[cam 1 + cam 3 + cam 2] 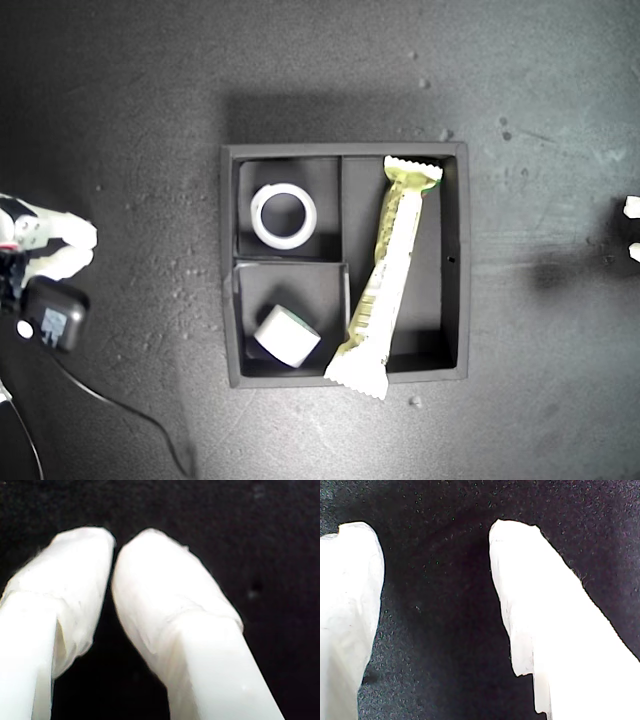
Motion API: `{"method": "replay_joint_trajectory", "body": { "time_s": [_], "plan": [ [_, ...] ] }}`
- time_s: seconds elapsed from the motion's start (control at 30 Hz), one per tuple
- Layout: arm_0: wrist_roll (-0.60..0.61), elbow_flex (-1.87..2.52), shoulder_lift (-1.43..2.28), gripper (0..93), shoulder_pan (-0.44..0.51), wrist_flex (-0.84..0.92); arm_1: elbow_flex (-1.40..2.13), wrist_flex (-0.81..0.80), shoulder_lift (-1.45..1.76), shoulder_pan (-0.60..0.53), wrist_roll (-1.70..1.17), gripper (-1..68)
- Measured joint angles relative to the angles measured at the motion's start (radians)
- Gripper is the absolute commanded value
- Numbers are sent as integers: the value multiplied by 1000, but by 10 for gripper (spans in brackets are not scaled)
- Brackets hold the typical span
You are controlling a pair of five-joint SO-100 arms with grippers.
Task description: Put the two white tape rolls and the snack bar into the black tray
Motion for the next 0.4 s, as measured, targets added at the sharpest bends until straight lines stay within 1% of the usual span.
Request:
{"method": "replay_joint_trajectory", "body": {
  "time_s": [0.4],
  "plan": [
    [9, 0, 0, 2, 0, 0, 0, 0, 0, 0, 0, 138]
  ]
}}
